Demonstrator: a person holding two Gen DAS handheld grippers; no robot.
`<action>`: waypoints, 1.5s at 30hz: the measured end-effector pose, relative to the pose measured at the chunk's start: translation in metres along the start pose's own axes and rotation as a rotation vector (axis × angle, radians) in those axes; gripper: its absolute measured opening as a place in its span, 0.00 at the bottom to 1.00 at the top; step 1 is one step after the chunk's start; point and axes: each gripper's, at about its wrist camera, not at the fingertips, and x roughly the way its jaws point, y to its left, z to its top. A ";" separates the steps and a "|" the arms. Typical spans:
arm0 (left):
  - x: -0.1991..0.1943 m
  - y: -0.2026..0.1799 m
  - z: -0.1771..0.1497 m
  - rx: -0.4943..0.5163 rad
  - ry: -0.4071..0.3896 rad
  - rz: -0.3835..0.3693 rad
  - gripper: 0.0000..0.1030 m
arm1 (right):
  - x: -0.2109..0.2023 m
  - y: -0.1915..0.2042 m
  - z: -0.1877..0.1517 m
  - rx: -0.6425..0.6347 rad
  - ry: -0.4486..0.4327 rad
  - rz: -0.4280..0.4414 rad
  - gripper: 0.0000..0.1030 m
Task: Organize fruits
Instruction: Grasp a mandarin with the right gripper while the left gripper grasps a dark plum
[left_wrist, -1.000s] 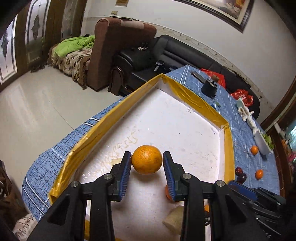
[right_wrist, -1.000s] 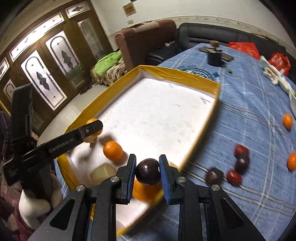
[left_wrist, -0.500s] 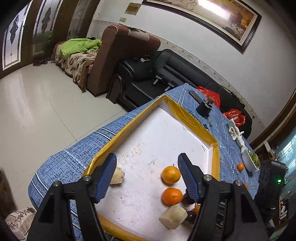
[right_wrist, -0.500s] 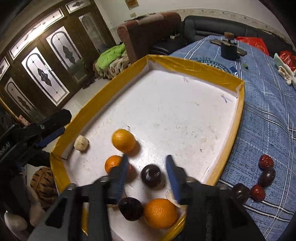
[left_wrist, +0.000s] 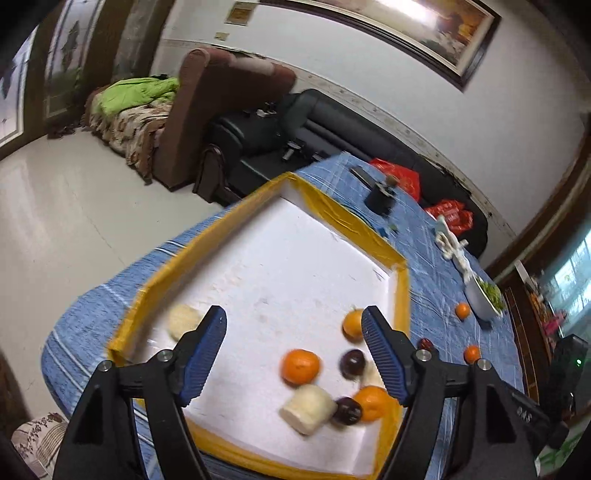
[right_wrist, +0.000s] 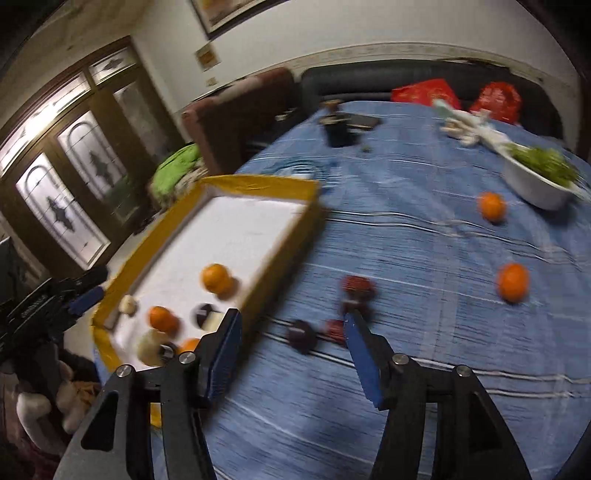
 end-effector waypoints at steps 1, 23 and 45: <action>0.001 -0.007 -0.002 0.018 0.007 -0.011 0.73 | -0.007 -0.020 -0.003 0.026 -0.003 -0.036 0.61; 0.048 -0.165 -0.075 0.465 0.204 -0.104 0.73 | 0.027 -0.151 0.021 0.170 -0.044 -0.338 0.38; 0.149 -0.210 -0.082 0.552 0.301 -0.037 0.23 | 0.011 -0.156 0.016 0.195 -0.082 -0.236 0.37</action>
